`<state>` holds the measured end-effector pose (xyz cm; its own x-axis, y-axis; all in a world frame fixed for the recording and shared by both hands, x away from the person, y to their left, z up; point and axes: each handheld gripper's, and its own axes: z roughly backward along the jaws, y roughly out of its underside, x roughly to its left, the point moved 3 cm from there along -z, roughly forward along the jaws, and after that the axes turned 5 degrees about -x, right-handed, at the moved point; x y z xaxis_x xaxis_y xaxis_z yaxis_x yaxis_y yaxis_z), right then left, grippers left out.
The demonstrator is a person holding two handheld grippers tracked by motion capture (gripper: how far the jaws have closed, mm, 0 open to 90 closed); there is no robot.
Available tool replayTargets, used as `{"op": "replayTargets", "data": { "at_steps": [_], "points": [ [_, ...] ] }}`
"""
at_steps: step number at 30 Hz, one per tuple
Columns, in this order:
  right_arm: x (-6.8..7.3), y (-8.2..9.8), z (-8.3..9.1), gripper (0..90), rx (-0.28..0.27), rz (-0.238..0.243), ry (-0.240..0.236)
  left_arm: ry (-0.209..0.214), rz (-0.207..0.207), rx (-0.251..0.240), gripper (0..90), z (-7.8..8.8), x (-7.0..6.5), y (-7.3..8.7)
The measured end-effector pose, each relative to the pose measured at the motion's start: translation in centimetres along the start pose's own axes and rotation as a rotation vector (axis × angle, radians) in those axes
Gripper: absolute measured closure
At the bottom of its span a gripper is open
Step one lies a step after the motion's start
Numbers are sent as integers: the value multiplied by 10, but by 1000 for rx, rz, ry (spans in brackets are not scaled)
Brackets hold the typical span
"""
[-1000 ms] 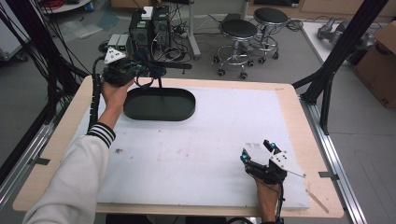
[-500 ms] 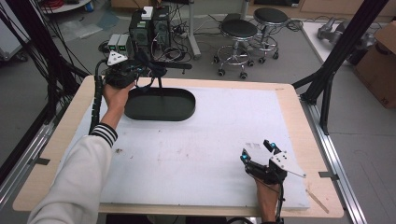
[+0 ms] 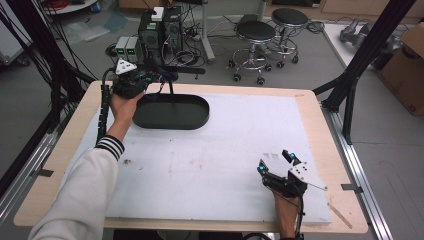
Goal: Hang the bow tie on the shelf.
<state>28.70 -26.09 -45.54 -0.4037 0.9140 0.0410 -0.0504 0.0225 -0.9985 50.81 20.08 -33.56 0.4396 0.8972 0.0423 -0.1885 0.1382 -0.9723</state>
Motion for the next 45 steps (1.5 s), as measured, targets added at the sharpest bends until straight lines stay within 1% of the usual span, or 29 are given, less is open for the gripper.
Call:
{"op": "replayTargets", "data": {
  "at_steps": [4,6,7,9,11,13,15,16,18,21,23,24,26,28,30,32,34,35,36,37,39,41,42,44,45],
  "points": [
    [0,0,0,104,-2,4,0,-3,0,1,879,-1,0,0],
    [0,0,0,104,0,-1,0,1,1,12,876,-1,0,2],
    [-1,0,0,104,-4,6,1,-2,-3,18,871,-2,0,2],
    [0,0,0,104,0,-2,0,-3,-9,29,867,-2,-1,3],
    [-1,0,0,104,-4,3,1,-10,-12,42,852,-3,-1,4],
    [0,0,0,104,-2,0,2,-2,-8,51,833,-3,-1,5],
    [0,0,0,104,0,-3,0,-6,-7,61,806,-4,-1,7],
    [-1,0,0,104,-4,4,1,-4,-6,64,798,-4,0,7],
    [0,0,0,104,-2,1,2,-6,-7,56,789,-3,0,8],
    [0,0,0,104,0,-2,1,-8,-2,56,736,-2,1,11],
    [0,0,0,104,-3,2,1,-14,-4,57,677,0,2,14],
    [0,0,0,104,0,-3,-1,-12,1,55,639,2,2,16],
    [-1,0,0,104,-5,4,-1,-7,7,50,597,5,3,18],
    [-1,0,0,104,-4,-2,-3,8,10,45,531,9,3,20],
    [-1,0,1,104,-8,-6,-5,34,12,37,490,13,3,21],
    [-1,0,1,104,-4,-12,-8,51,24,30,421,17,2,22],
    [-1,0,0,104,-7,-9,-10,87,47,22,368,22,0,25],
    [-1,0,0,104,-7,-9,-11,116,62,29,348,27,-2,27],
    [-1,0,0,104,-6,-10,-13,131,71,20,310,31,-3,29],
    [-1,0,0,104,-6,-8,-11,152,82,-9,296,38,-5,32],
    [-1,0,0,104,-2,-2,-12,174,85,-35,281,51,-8,39],
    [-1,0,0,104,-2,1,-13,201,88,-58,237,64,-11,47],
    [-1,0,0,104,-1,-1,-13,207,88,-73,237,70,-12,50],
    [-1,0,0,104,-3,-1,-8,211,71,-100,233,89,-15,61],
    [-1,0,0,104,-3,-1,-7,212,69,-109,233,96,-16,65]
  ]
}}
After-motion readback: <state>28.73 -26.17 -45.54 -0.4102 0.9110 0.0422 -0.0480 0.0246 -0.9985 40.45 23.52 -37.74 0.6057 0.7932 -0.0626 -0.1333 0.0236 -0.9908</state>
